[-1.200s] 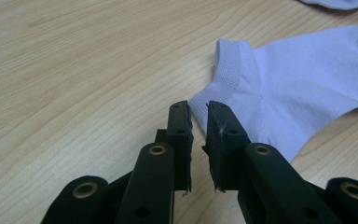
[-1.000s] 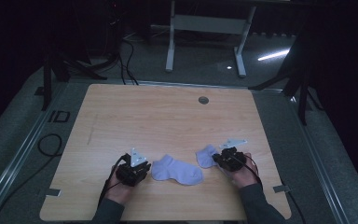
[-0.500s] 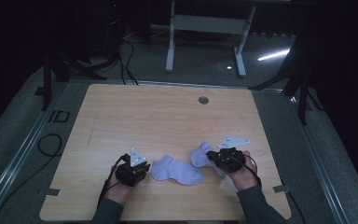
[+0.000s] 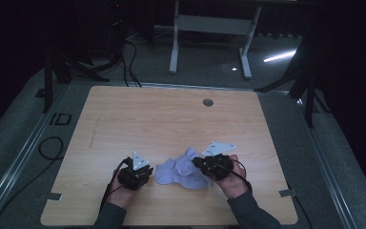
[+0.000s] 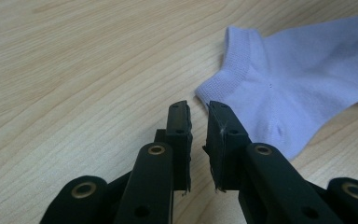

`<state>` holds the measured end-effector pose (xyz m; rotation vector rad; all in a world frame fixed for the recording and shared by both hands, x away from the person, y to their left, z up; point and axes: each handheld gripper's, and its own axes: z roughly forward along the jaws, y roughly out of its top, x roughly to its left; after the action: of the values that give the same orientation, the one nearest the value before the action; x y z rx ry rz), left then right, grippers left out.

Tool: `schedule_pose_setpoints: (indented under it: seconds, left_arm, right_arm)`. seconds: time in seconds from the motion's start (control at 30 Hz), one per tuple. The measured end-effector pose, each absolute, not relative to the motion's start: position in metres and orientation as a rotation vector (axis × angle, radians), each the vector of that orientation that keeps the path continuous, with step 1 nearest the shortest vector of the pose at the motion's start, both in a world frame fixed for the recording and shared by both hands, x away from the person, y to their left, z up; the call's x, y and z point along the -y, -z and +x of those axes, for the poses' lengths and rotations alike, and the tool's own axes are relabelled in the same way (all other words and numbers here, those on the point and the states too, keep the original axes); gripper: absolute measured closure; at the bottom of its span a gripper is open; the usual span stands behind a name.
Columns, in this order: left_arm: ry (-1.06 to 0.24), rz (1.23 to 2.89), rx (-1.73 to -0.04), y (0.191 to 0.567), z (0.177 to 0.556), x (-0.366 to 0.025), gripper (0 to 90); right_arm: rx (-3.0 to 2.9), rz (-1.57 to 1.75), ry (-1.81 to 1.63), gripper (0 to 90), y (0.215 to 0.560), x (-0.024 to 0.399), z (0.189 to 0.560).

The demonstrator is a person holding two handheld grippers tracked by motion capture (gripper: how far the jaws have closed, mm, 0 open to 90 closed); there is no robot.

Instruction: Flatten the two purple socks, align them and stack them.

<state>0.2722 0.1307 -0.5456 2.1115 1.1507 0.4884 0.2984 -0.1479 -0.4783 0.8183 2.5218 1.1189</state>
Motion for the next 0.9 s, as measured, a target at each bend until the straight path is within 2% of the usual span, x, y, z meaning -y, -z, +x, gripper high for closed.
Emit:
schedule_pose_setpoints:
  seconds: [0.33,0.9]
  left_arm:
    - [-0.497,2.101,-1.161,0.545,0.273,-0.132,78.8]
    - [-0.518,2.108,-1.156,0.545,0.272,-0.131,78.9]
  right_arm:
    - [-2.567,0.772,-1.132,85.0,0.475,0.117,0.300]
    - [-2.689,0.855,-1.119,84.9,0.518,0.092,0.312]
